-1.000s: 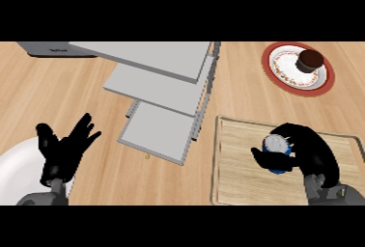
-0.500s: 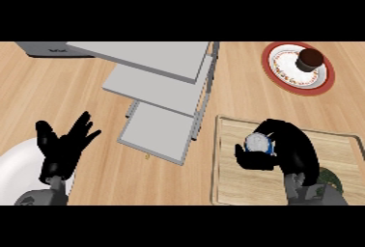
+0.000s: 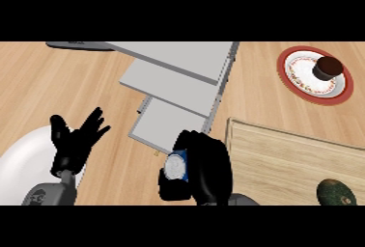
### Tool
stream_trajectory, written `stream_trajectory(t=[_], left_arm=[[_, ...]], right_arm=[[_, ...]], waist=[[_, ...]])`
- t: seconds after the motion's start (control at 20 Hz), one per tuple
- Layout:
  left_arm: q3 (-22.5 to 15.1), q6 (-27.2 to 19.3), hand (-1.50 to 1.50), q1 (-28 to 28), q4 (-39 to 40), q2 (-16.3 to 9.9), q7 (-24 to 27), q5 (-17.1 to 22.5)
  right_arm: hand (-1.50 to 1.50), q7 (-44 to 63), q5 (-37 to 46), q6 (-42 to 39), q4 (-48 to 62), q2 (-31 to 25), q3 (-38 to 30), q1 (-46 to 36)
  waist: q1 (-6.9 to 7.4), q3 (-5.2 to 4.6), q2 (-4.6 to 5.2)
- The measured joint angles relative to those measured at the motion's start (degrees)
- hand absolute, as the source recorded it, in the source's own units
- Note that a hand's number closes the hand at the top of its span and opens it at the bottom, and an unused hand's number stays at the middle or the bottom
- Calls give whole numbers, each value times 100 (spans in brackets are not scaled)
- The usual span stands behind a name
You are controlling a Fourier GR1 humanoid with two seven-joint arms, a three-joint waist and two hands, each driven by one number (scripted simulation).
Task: Pick the can from the tray and place it in the tiered shelf
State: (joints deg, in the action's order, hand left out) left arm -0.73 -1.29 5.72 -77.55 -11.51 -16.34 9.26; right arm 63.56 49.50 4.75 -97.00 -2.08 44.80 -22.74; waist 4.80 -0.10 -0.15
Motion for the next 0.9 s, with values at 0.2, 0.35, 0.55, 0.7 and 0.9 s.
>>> stream_trajectory(t=[0.2, 0.35, 0.55, 0.7, 0.9], left_arm=[[-20, -16, 0, 4, 38, 1, -48, -31], [-2, -37, 0, -19, 58, -10, -93, -35], [19, -44, 0, -45, 80, -26, -75, -43], [49, -26, 0, -68, 77, -50, -86, -16], [82, -14, 0, -106, 70, -80, -78, -2]], right_arm=[[150, 195, 421, 234, -38, 80, 296, -659], [150, 350, 753, 310, -113, 98, 267, -1141], [150, 554, 1040, 319, -120, 102, 142, -1672], [150, 672, 1183, 260, -127, 101, -35, -2051], [150, 739, 1245, 121, -80, 101, -435, -2558]], waist=[[-15, -8, -58], [-68, -11, -105], [-103, -19, -137], [-132, -23, -159], [-178, -22, -167]])
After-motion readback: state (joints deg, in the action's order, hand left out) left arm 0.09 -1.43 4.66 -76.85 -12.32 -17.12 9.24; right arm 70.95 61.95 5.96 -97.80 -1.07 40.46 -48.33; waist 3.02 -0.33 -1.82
